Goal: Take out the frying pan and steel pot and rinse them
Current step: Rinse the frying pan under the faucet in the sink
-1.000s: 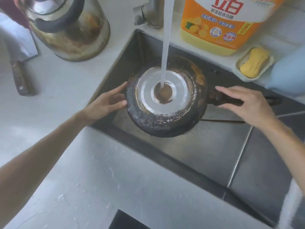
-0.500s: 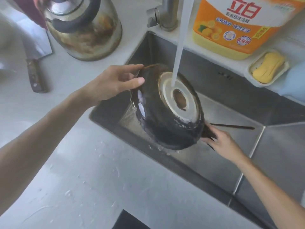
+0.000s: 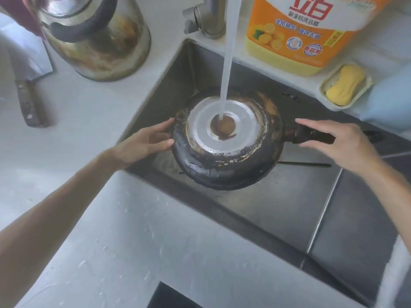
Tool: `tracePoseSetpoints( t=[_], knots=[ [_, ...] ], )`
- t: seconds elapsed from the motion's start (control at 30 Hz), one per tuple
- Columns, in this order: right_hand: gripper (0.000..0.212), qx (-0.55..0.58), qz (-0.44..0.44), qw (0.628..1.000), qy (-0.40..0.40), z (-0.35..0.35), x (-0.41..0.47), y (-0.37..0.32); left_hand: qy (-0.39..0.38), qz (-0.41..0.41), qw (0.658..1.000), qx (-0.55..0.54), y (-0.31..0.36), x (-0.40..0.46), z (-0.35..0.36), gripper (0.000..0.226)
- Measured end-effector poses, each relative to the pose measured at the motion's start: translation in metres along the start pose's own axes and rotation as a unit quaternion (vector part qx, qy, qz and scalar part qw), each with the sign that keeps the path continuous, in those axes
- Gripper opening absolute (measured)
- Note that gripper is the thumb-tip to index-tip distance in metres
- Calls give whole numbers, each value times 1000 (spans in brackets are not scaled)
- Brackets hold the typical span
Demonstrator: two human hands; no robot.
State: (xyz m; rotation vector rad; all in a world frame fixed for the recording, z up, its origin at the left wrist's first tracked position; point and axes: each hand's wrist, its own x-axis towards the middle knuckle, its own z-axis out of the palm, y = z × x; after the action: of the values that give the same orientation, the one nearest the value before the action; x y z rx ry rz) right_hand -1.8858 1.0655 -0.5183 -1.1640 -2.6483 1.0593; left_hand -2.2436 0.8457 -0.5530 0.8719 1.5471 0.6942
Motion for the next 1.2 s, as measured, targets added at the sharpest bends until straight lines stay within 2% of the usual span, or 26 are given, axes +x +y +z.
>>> tracePoseSetpoints(
  t=[0.13, 0.23, 0.3, 0.37, 0.47, 0.57, 0.63, 0.73, 0.8, 0.93, 1.07, 1.2],
  knots=[
    [56, 29, 27, 997, 70, 11, -13, 0, 59, 63, 996, -20, 14, -2, 1, 71],
    [59, 52, 38, 992, 105, 35, -20, 7, 68, 121, 990, -19, 35, -8, -1, 76],
    [59, 77, 60, 990, 102, 55, -24, 12, 54, 149, 987, -11, 51, -12, -2, 76],
    [47, 139, 76, 985, 75, 76, -29, 14, 45, 153, 987, 1, 66, -16, -4, 72],
    [45, 207, 67, 976, 22, 100, -30, 17, 77, 131, 988, 17, 81, -14, -7, 63],
    [49, 181, 38, 982, -46, 104, -24, 11, 123, 83, 989, 22, 81, -5, -14, 62],
    [50, 165, 33, 984, -59, 97, -18, 9, 129, 49, 990, 9, 70, -2, -20, 62],
    [59, 116, 48, 991, -43, 77, -8, 12, 74, 30, 997, 3, 46, -5, -22, 42],
    [58, 62, 13, 998, -12, 59, -3, 11, 27, 27, 999, 0, 34, -10, -18, 38],
    [56, 1, -43, 999, 19, 27, 3, -2, 1, 16, 1000, 8, 18, -14, -10, 52],
    [51, -30, -72, 994, 74, 19, -1, -6, 52, 40, 998, -7, 12, -12, -5, 68],
    [46, 8, -34, 993, 110, 37, -15, 2, 91, 97, 991, -4, 19, -10, -5, 73]
  ],
)
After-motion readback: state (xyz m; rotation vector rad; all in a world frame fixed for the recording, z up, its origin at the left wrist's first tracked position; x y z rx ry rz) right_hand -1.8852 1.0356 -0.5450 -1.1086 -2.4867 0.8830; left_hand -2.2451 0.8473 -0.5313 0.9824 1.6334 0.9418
